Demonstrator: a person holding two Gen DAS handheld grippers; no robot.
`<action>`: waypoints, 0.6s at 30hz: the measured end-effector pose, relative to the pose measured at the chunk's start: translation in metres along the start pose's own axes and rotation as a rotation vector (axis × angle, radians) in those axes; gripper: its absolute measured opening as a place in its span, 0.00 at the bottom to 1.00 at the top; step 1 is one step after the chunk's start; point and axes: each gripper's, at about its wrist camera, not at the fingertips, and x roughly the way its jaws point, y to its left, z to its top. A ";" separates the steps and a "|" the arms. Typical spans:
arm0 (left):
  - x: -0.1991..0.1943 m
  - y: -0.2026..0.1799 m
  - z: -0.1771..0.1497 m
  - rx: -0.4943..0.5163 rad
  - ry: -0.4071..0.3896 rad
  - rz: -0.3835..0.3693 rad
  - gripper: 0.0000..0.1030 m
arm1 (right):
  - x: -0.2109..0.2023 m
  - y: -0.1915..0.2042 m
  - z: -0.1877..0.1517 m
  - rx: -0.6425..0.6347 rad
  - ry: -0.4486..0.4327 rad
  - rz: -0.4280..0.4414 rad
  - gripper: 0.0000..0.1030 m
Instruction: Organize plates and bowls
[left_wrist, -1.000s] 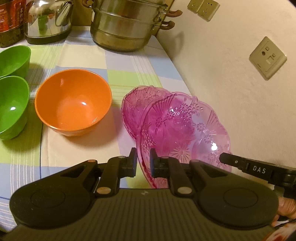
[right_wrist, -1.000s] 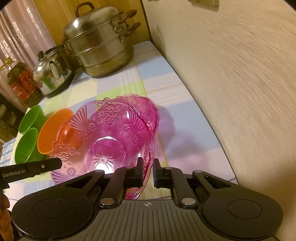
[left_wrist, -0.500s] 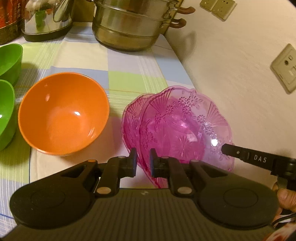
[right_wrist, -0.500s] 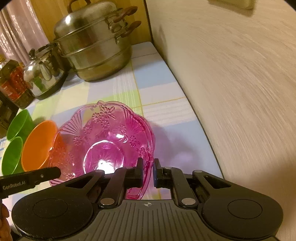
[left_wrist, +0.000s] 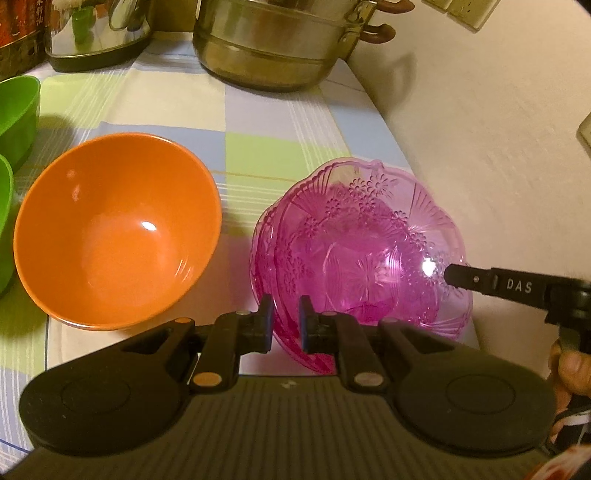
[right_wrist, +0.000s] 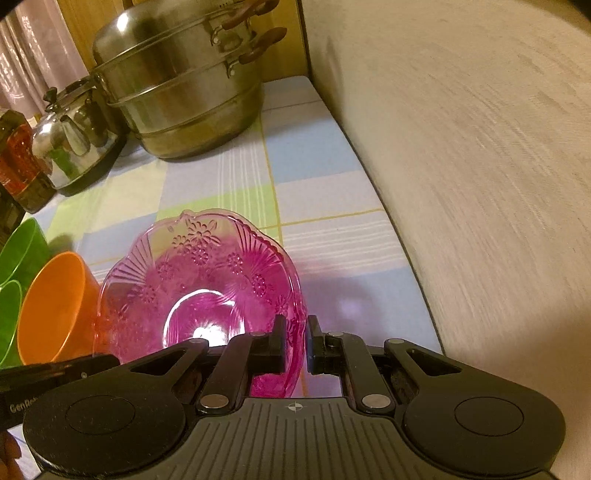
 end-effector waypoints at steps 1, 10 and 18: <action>0.001 0.000 0.000 -0.001 -0.001 0.001 0.11 | 0.001 0.000 0.000 0.001 0.000 0.000 0.09; 0.000 -0.004 -0.005 0.004 -0.023 0.021 0.11 | 0.013 0.000 0.004 -0.017 0.003 0.000 0.10; -0.001 -0.008 -0.005 0.018 -0.025 0.032 0.12 | 0.016 0.000 0.004 -0.018 -0.005 -0.003 0.10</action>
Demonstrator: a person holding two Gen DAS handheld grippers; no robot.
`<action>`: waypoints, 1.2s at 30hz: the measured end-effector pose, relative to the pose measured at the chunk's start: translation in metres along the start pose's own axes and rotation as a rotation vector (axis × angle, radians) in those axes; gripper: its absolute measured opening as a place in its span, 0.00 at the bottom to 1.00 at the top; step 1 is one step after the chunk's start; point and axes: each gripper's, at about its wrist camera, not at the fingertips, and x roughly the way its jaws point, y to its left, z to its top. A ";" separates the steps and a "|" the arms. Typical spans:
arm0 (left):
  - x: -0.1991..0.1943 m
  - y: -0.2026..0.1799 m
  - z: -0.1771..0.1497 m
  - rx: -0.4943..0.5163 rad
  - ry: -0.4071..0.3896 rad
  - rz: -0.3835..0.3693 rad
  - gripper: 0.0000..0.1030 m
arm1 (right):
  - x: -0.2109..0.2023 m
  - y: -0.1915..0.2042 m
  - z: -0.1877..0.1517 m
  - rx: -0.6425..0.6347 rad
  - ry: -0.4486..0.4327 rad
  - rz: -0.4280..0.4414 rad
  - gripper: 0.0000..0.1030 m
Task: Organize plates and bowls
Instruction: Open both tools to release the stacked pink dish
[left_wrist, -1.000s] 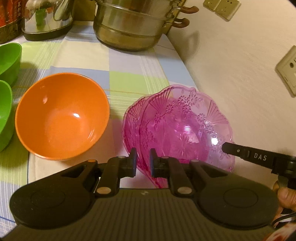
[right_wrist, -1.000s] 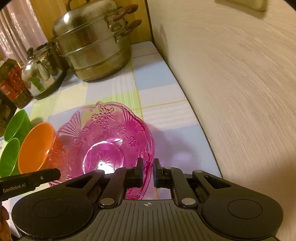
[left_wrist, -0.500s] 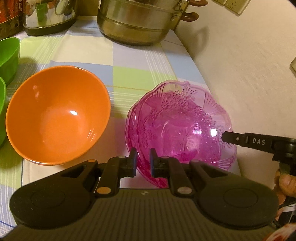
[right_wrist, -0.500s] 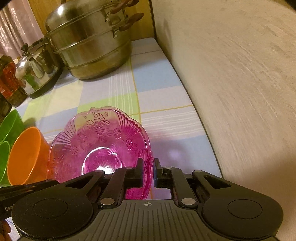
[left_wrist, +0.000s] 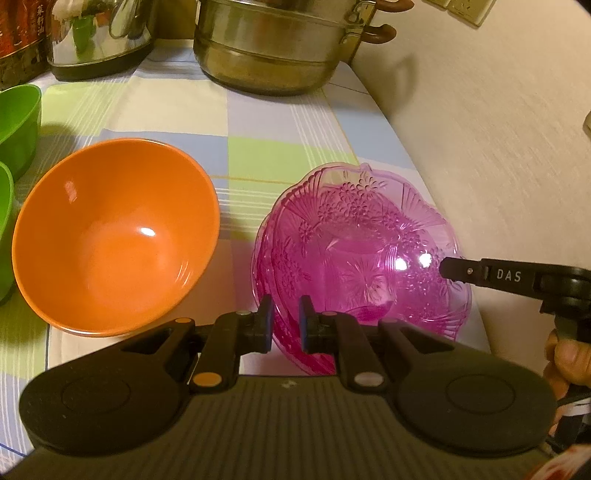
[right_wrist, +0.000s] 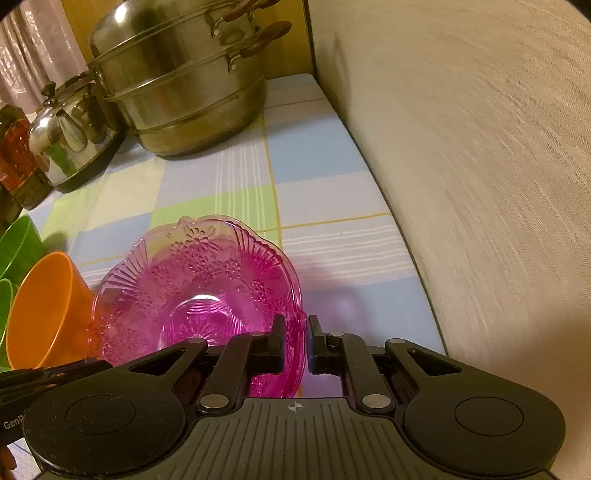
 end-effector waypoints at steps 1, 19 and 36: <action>0.000 0.000 0.000 0.001 0.001 -0.001 0.12 | 0.001 0.000 0.000 -0.002 -0.002 -0.005 0.10; -0.023 -0.001 -0.010 0.013 -0.063 -0.020 0.23 | -0.025 -0.003 -0.009 0.070 -0.087 0.062 0.52; -0.073 0.011 -0.047 0.019 -0.083 -0.073 0.23 | -0.090 0.017 -0.059 0.186 -0.108 0.087 0.52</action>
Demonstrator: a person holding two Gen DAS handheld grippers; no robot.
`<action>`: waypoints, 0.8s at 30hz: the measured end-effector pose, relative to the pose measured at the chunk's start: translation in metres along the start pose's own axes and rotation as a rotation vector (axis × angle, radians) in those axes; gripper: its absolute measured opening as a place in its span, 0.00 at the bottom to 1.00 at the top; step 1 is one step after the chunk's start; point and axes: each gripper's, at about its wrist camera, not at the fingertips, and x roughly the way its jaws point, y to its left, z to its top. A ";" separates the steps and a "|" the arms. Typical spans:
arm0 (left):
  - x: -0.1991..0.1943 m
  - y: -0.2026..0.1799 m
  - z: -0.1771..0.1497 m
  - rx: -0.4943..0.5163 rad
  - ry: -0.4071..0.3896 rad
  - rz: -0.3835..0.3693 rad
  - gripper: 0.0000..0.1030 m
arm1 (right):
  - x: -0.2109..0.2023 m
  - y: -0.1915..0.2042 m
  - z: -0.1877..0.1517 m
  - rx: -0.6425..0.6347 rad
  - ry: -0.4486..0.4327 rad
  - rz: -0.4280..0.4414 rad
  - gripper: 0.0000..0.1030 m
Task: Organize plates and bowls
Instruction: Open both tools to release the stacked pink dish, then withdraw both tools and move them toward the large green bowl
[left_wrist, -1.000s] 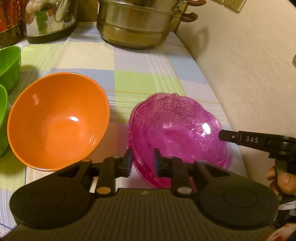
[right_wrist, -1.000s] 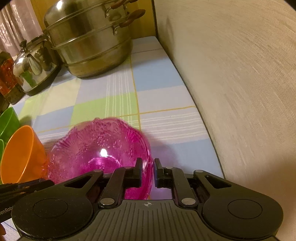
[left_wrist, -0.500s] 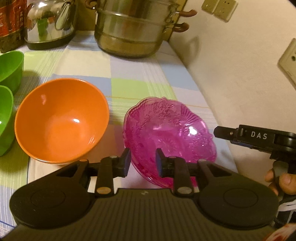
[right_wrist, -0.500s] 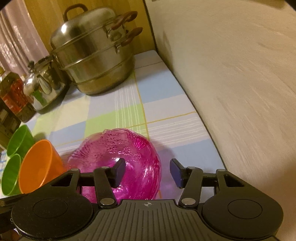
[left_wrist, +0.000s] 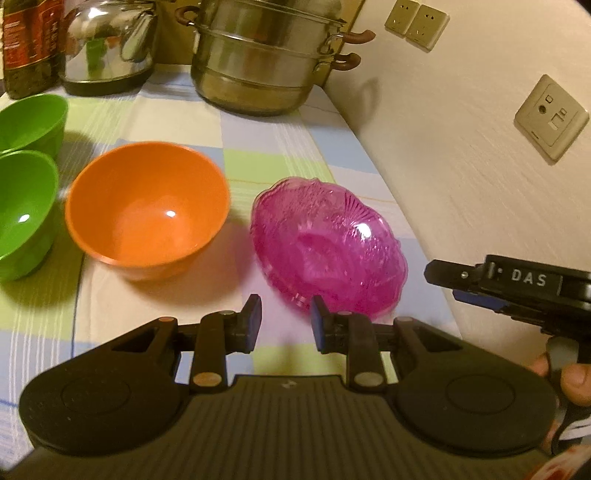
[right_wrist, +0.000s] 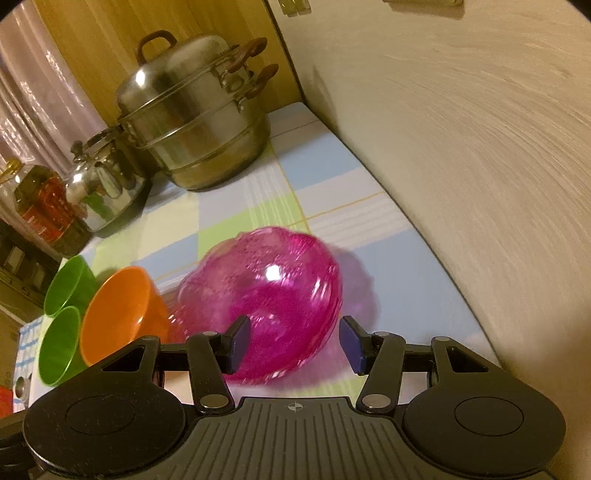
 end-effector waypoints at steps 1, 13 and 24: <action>-0.004 0.002 -0.003 0.004 0.002 0.004 0.23 | -0.004 0.003 -0.003 0.001 -0.002 0.001 0.52; -0.055 0.033 -0.023 0.001 -0.032 0.021 0.23 | -0.042 0.041 -0.046 -0.032 -0.004 0.014 0.52; -0.095 0.067 -0.035 -0.028 -0.053 0.066 0.23 | -0.058 0.081 -0.072 -0.122 0.003 0.033 0.52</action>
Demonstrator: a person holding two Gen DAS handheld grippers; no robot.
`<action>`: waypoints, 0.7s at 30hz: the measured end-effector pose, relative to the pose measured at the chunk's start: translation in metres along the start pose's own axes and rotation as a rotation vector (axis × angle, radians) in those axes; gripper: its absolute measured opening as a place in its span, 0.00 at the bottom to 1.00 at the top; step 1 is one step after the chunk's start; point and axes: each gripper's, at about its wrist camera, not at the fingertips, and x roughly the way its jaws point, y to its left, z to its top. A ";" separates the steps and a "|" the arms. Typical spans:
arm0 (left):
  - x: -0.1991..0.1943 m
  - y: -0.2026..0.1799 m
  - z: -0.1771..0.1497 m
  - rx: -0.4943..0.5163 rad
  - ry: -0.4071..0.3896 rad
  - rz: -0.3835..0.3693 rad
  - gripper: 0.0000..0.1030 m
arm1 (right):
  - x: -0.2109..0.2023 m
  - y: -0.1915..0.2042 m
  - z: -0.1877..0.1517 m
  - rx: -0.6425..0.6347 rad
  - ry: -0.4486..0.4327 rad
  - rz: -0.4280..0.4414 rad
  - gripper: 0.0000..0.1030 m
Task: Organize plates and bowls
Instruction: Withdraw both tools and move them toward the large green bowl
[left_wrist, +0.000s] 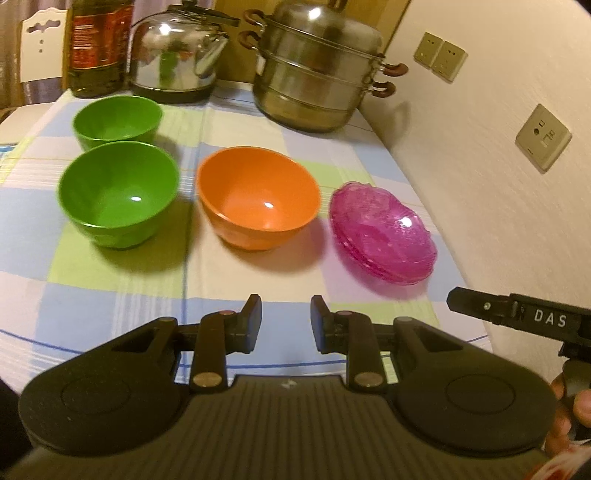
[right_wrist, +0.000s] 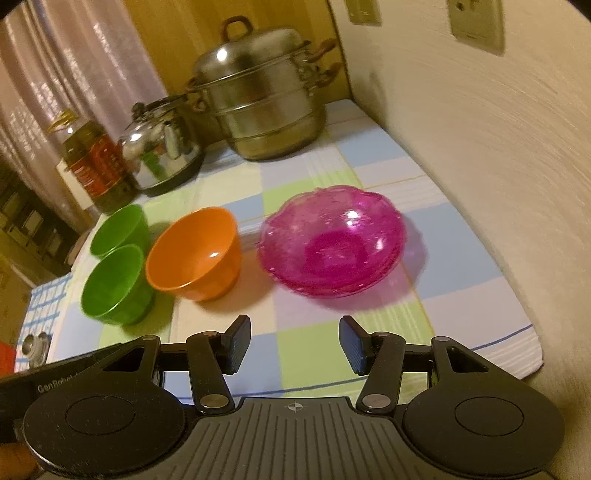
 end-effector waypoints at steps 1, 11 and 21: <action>-0.003 0.003 0.000 0.002 -0.004 0.011 0.23 | 0.000 0.004 -0.002 -0.007 0.004 0.003 0.52; -0.021 0.028 -0.006 -0.009 -0.017 0.062 0.23 | 0.005 0.033 -0.010 -0.062 0.033 0.041 0.52; -0.029 0.043 -0.008 -0.027 -0.017 0.082 0.24 | 0.010 0.053 -0.011 -0.091 0.039 0.067 0.52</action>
